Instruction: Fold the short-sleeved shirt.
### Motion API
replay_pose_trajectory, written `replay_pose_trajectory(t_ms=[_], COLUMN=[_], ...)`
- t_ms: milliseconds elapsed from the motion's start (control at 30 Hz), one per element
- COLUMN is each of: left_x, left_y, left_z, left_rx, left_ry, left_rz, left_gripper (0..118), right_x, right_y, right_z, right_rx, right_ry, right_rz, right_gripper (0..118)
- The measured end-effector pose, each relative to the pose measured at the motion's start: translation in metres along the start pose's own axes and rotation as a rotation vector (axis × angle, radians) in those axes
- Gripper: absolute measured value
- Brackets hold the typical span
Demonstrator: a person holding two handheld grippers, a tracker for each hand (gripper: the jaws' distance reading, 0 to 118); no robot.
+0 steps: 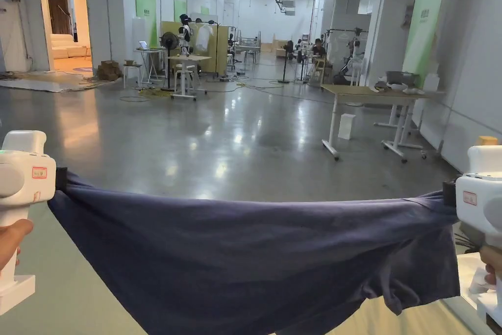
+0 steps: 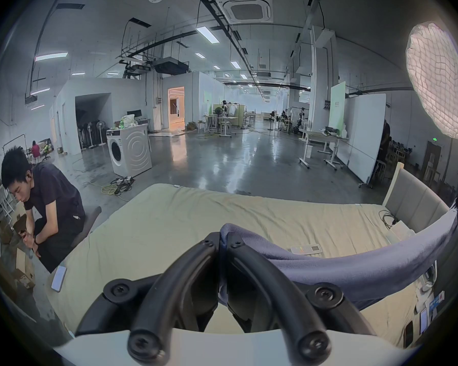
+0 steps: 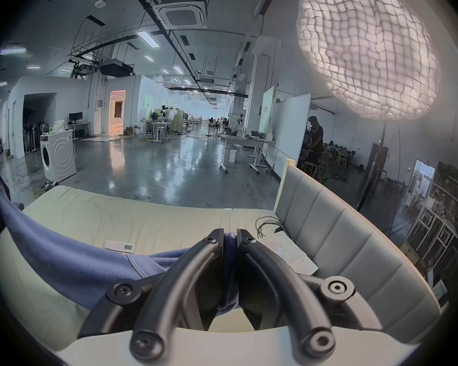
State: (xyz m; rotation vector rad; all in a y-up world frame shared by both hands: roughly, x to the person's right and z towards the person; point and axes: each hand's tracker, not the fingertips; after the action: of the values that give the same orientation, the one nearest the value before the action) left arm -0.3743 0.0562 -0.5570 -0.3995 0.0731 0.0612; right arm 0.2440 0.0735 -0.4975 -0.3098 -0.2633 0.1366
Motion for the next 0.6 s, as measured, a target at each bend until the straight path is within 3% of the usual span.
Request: replay_pose_trajectory(t_ms=[367,600], left_x=[0.020,0.022], left_y=[0.063,0.027], left_z=[-0.048,-0.055], left_rx=[0.058,0.043], left_ry=[0.038,0.022], left_rz=[-0.052,-0.066], left_gripper=[6,6], right_x=[-0.028,-0.029], right_y=[0.051,0.015], right_z=[-0.076,-0.090], right_rx=[0.027,-0.001], right_ry=[-0.062,-0.062], right_rz=[0.038,0.043], right_gripper=[8,8])
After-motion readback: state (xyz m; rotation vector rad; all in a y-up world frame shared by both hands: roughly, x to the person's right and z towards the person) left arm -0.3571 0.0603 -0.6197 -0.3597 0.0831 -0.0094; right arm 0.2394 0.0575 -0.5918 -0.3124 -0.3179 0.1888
